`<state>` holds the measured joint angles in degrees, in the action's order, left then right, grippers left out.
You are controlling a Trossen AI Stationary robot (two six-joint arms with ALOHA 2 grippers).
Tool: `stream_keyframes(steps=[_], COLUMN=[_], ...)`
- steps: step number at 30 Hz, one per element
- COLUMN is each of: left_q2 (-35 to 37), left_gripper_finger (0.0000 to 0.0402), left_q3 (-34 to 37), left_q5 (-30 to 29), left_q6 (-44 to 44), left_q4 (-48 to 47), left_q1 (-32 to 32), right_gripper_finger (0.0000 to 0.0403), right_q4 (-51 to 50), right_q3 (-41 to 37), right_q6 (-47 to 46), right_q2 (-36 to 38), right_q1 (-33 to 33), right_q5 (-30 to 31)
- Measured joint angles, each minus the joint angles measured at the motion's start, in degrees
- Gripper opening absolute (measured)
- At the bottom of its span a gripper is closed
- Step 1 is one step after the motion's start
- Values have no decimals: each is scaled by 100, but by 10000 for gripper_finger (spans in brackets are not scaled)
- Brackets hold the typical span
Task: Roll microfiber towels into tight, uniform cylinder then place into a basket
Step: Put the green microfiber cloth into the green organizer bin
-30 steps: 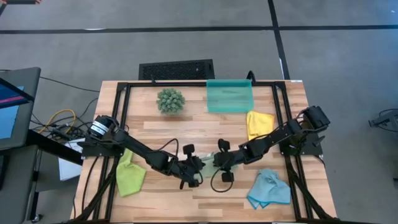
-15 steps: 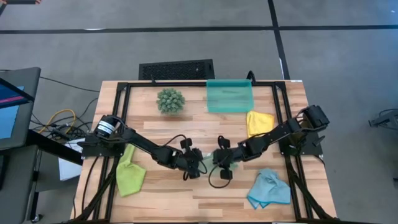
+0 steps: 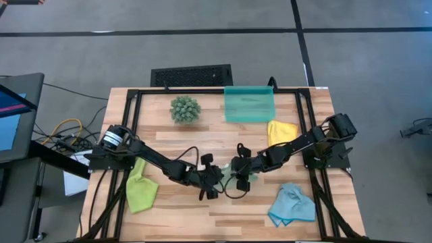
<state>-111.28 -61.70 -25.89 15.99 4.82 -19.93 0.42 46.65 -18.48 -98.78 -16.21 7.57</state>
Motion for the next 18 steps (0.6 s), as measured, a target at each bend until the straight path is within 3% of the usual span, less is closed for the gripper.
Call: stream_keyframes(steps=[10,18], left_q2=[-388,-392], left_gripper_finger=[2,2], left_q3=[-19,-19], left_q5=[295,306], left_q6=[179,179], left_q4=[28,36], left_q1=[134,134], right_gripper_finger=[218,230], right_q4=[-172,483], right_q3=[5,22], right_q6=[405,1769], right_q2=[160,90], right_q1=[22,-545], right_q5=[-18,-37])
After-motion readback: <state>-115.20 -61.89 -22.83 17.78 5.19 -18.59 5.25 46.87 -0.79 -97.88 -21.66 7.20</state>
